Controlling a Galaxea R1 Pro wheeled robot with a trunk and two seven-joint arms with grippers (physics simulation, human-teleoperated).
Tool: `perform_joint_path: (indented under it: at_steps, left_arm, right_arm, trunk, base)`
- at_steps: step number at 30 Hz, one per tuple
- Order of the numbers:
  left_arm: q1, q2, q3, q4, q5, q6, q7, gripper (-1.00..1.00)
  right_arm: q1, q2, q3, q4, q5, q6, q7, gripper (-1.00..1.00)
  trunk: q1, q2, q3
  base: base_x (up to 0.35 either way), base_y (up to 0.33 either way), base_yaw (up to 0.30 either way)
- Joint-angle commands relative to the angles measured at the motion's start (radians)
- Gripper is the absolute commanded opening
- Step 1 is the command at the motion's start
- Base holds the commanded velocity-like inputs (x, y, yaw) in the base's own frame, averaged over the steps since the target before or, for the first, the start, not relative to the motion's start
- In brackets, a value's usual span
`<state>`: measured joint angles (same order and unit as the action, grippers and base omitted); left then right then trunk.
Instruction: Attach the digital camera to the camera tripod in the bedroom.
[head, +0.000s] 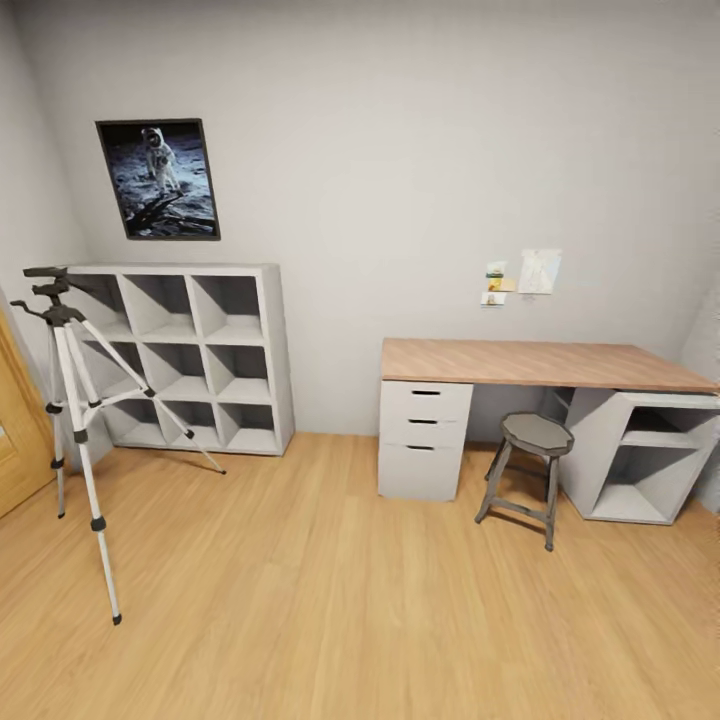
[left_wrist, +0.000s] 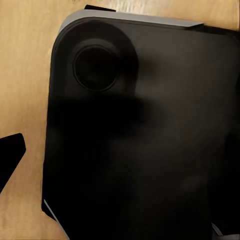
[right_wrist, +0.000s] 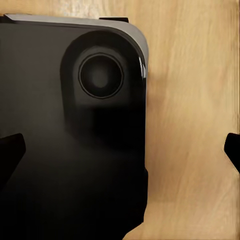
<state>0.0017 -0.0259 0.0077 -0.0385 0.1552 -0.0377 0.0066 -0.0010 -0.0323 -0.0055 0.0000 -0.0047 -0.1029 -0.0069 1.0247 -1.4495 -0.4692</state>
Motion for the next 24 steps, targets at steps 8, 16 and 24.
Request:
perform_joint_path:
  at_steps: [8,16,24]
  left_arm:
    - [0.0,0.0,0.0,-0.001,0.007,-0.002,0.001,1.0]
    - [0.0,0.0,0.001,-0.001,0.007,-0.003,0.001,1.0]
    - [0.0,0.0,0.001,-0.001,0.007,-0.004,0.001,1.0]
  right_arm:
    - [0.0,0.0,0.001,0.0,0.001,-0.002,-0.001,1.0]
    - [0.0,0.001,0.0,0.0,-0.001,-0.001,-0.001,1.0]
    - [0.0,0.002,-0.001,0.0,-0.003,0.0,-0.001,1.0]
  trunk:
    - [0.0,0.0,-0.001]
    - [0.0,0.0,-0.001]
    - [0.0,0.0,-0.001]
  base:
    - [0.186,-0.243,-0.011]
    - [0.141,-0.253,-0.025]
    - [0.034,-0.175,-0.226]
